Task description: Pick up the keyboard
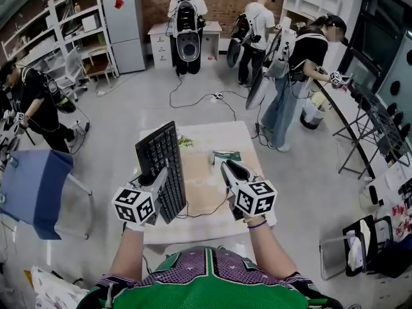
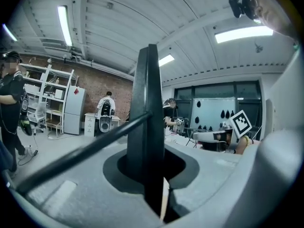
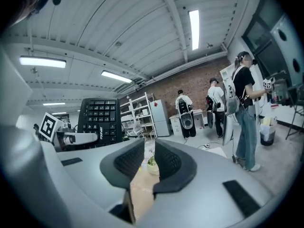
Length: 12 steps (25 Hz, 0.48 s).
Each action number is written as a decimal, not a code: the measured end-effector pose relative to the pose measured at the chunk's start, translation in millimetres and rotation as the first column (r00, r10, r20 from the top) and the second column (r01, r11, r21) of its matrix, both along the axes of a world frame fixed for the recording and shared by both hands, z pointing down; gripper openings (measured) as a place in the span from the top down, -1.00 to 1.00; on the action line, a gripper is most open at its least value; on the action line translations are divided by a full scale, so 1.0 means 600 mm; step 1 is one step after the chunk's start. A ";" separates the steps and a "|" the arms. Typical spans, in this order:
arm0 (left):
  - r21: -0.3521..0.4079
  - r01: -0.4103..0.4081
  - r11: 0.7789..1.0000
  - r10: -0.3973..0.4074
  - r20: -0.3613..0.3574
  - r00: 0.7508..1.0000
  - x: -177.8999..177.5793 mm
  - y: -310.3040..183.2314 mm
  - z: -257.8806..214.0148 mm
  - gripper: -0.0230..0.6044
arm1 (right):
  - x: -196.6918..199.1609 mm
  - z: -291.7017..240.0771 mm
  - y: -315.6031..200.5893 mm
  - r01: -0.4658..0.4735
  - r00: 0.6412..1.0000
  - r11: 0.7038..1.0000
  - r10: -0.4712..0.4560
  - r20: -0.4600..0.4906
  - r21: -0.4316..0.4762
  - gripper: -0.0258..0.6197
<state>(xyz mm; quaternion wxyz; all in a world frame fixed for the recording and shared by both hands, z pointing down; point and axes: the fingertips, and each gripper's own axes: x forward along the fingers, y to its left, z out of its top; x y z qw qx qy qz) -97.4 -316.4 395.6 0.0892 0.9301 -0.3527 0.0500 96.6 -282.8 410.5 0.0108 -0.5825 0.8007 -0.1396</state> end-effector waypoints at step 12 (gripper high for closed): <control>0.087 0.102 0.991 -0.096 -0.071 0.993 -0.012 0.019 -0.068 0.67 | 0.065 -0.081 0.031 -0.062 0.988 0.989 0.080 -0.134 0.132 0.70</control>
